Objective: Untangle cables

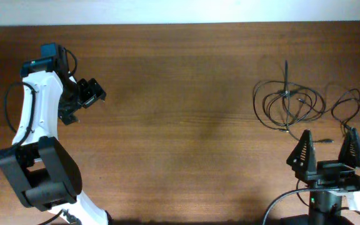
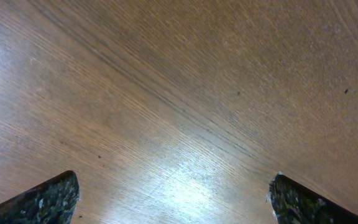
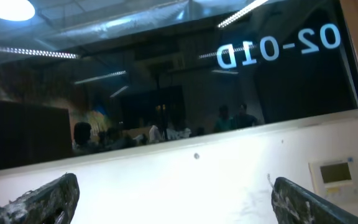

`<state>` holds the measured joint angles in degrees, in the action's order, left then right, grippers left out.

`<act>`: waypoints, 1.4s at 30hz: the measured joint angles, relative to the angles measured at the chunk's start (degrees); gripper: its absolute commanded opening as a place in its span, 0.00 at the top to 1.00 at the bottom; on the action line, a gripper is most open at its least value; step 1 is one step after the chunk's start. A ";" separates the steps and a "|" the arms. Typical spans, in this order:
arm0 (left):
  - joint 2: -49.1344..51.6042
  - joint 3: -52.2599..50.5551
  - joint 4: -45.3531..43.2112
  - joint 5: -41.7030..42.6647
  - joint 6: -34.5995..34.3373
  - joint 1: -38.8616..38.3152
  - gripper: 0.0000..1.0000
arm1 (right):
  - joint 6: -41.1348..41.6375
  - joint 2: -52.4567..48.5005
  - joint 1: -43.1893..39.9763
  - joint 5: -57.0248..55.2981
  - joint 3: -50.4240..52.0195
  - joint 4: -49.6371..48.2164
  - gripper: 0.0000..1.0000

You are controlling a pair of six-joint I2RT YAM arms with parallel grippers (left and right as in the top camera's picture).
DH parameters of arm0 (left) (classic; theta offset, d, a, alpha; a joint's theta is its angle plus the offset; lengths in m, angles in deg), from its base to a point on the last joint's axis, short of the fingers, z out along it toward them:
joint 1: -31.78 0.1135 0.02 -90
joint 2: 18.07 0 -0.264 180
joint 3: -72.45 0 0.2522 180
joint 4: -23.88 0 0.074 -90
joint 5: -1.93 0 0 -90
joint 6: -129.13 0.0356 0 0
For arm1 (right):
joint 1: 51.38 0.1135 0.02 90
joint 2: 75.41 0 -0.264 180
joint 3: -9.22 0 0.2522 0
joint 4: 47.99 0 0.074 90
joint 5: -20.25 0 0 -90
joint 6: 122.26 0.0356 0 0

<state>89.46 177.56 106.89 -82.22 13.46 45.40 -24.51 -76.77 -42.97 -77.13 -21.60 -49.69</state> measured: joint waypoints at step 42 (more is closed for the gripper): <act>0.00 0.00 0.00 0.00 0.00 0.00 0.01 | -3.98 0.68 -1.03 2.36 16.48 19.19 0.02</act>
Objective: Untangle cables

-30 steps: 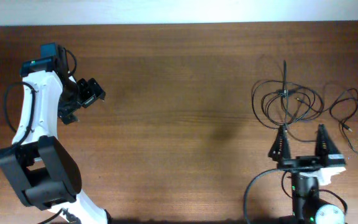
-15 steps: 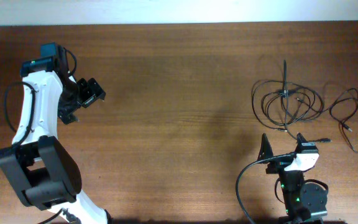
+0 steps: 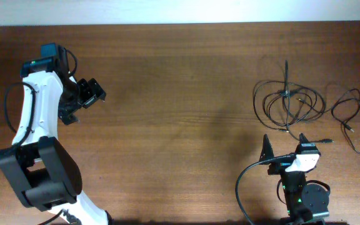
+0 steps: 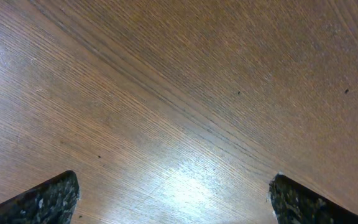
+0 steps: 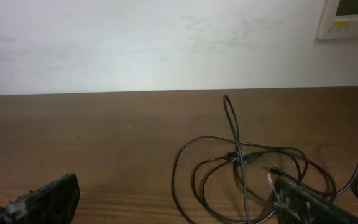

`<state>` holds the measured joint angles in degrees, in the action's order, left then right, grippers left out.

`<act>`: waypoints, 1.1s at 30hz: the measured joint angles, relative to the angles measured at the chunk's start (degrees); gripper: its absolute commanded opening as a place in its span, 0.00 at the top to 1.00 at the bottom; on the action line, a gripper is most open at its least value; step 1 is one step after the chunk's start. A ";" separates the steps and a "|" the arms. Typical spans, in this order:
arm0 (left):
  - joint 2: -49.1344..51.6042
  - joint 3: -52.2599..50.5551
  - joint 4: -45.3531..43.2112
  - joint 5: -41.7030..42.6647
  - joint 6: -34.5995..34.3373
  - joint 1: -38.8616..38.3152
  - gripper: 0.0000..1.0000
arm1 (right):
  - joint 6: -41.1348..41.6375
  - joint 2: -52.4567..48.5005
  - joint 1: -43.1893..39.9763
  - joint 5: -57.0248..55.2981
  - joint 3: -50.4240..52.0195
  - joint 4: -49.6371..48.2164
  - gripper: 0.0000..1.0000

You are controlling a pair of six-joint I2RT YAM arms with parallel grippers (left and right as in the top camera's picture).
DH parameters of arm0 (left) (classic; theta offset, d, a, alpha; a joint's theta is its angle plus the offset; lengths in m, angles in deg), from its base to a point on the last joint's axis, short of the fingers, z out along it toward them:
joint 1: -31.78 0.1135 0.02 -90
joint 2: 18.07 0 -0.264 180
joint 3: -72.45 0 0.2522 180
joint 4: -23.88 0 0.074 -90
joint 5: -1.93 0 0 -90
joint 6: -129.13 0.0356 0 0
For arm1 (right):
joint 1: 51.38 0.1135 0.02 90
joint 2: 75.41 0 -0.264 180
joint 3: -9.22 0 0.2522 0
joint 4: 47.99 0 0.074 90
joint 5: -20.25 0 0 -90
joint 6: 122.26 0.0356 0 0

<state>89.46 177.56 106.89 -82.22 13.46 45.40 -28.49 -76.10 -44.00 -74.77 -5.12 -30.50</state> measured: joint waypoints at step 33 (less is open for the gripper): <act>-22.73 0.02 -0.02 0.07 0.00 0.00 0.01 | -0.57 0.00 0.00 0.00 0.00 0.00 0.02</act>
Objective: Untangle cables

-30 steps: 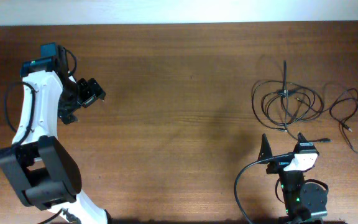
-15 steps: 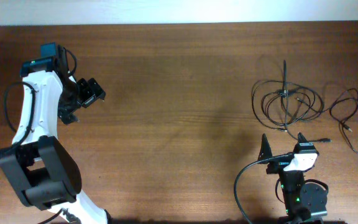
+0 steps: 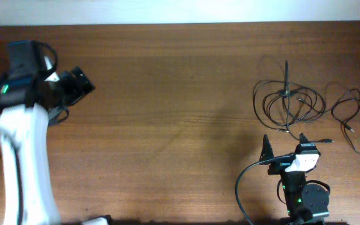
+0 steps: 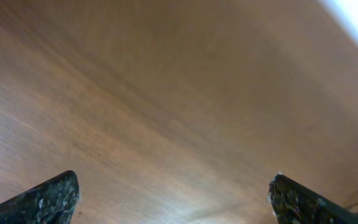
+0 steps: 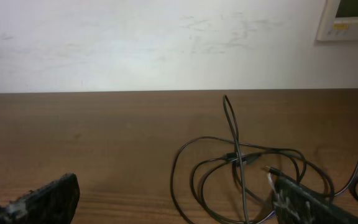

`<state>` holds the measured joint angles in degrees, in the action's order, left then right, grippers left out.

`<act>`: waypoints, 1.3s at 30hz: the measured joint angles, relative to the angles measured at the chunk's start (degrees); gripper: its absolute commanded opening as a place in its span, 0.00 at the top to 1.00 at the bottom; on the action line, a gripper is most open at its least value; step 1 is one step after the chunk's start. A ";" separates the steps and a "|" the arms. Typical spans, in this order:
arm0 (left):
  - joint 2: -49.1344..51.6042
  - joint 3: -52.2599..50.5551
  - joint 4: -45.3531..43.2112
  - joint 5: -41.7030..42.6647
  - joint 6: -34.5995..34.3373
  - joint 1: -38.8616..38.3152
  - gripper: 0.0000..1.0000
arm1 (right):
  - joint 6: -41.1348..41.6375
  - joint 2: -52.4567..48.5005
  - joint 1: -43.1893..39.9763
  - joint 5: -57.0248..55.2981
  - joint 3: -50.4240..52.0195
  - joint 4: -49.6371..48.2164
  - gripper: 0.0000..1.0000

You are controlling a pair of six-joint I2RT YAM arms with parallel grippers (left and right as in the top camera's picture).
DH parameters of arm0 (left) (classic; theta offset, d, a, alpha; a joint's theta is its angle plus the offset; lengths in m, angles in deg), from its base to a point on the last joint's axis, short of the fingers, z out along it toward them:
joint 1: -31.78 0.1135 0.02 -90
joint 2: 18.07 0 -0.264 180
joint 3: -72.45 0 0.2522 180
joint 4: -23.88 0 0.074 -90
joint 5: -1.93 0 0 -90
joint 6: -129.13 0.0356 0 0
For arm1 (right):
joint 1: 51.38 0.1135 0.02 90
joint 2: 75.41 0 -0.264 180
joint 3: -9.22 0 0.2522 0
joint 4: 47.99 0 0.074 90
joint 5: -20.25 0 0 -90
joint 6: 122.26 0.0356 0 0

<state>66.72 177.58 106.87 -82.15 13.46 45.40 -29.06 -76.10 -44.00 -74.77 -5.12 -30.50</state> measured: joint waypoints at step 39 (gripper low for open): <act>-28.87 -78.93 -88.59 -6.80 5.77 -11.10 0.01 | -0.15 0.07 -0.02 0.00 -0.02 0.00 0.02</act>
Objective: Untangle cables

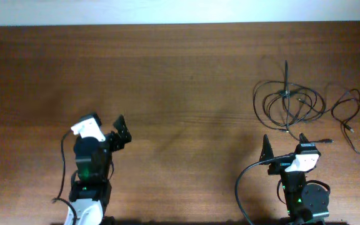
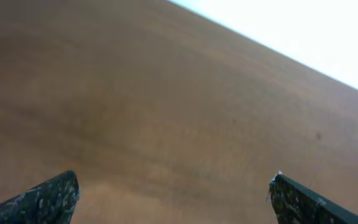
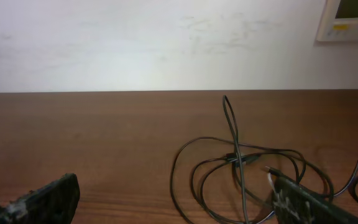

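Note:
A tangle of thin black cables [image 1: 287, 103] lies coiled at the far right of the table, with one loop standing up. A second loose black cable [image 1: 349, 119] trails to its right. My right gripper [image 1: 284, 144] sits folded near the front edge, just short of the tangle, open and empty. In the right wrist view the cables [image 3: 247, 177] lie ahead, and the right fingertip [image 3: 306, 202] overlaps their near loops. My left gripper [image 1: 119, 132] is folded at the front left, far from the cables. It is open [image 2: 173, 205] over bare, blurred wood.
The brown wooden table [image 1: 186, 94] spans the whole view. A white wall [image 3: 166, 43] runs behind its far edge, with a small wall panel [image 3: 350, 18] at the upper right. Both arm bases stand at the front edge.
My left arm has gone from stretched over the far left of the table to folded at the front left. Its camera now looks low across the wood. The right arm and cables are unchanged.
First my left arm reached over the far left, and my right gripper pointed up at a window. Then the right arm stood folded, facing the cables. Then the left arm had shifted toward the far-left corner, and now it too is folded. The cables have not moved.

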`<state>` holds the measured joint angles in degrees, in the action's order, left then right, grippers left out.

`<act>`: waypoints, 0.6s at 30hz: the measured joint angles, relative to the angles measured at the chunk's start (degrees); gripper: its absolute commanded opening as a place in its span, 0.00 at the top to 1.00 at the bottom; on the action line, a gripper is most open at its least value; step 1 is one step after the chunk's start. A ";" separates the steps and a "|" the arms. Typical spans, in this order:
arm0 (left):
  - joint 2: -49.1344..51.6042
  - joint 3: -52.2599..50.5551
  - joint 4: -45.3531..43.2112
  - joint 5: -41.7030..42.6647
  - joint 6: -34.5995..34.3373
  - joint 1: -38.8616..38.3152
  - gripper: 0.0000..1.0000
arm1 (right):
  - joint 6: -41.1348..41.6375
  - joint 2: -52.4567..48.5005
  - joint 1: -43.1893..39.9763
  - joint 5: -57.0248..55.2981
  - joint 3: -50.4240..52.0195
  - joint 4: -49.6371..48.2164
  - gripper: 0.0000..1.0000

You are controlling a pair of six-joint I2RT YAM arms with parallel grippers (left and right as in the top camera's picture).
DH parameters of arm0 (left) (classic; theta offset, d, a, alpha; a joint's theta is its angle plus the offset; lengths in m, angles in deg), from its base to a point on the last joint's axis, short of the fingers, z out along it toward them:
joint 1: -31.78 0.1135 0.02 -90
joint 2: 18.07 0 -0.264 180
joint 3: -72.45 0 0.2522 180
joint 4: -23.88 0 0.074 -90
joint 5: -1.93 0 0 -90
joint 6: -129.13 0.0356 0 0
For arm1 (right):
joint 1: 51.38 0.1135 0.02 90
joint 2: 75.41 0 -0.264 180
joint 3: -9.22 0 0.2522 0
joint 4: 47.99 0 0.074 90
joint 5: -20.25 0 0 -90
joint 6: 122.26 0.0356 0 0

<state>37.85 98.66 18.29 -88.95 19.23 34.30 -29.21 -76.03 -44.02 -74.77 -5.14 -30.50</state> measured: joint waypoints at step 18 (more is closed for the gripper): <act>-33.75 -11.72 23.17 -0.13 1.33 0.00 0.01 | 0.02 -0.07 0.00 0.00 0.02 -0.02 0.02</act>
<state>4.10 86.94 41.45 -89.08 20.56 34.30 -29.19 -76.10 -44.02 -74.77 -5.12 -30.52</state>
